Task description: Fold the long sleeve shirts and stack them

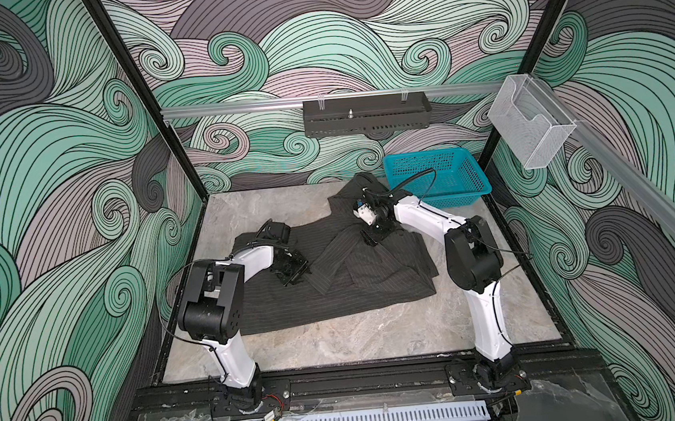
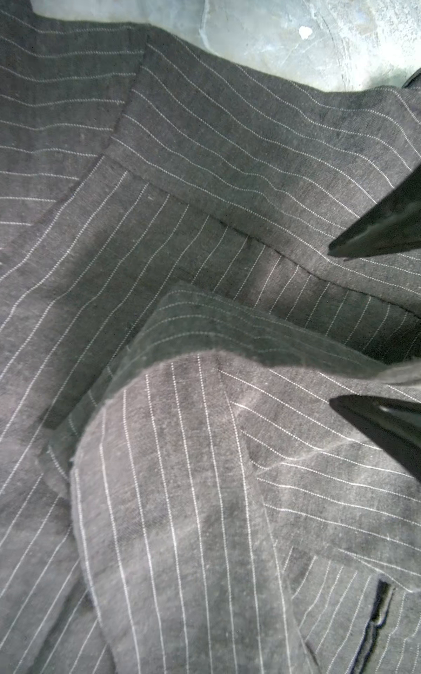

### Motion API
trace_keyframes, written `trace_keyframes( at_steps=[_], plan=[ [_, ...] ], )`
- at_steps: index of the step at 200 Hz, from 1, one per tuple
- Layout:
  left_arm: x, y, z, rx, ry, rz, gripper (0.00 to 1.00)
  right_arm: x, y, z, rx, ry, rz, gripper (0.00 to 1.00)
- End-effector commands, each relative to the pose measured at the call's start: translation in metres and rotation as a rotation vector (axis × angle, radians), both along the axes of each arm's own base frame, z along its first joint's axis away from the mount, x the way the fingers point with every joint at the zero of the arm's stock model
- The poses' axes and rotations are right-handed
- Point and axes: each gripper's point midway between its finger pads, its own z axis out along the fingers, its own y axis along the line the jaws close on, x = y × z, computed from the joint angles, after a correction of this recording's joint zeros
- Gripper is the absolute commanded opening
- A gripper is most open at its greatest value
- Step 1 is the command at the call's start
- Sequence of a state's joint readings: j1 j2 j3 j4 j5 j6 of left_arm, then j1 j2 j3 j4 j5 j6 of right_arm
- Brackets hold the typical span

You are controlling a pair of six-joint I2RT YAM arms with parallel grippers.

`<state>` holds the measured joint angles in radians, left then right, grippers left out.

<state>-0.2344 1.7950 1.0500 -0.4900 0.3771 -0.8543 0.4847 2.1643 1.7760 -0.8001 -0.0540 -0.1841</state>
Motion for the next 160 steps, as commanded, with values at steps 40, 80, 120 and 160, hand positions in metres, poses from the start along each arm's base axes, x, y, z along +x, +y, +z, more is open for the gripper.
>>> trace_keyframes(
  at_steps=[40,80,120,160],
  plan=[
    [0.023,0.004,0.030,0.088,-0.089,-0.104,0.00,-0.007,-0.010,0.000,0.011,0.042,0.005,0.04],
    [0.075,0.024,0.144,0.283,-0.397,-0.239,0.00,-0.005,-0.020,0.055,0.036,-0.122,-0.002,0.00],
    [0.110,0.046,0.249,0.518,-0.724,-0.332,0.00,-0.028,-0.036,0.101,0.042,-0.303,0.021,0.00],
    [0.101,0.056,0.234,0.603,-0.881,-0.354,0.00,-0.086,-0.026,0.071,-0.055,-0.373,0.180,0.00]
  ],
)
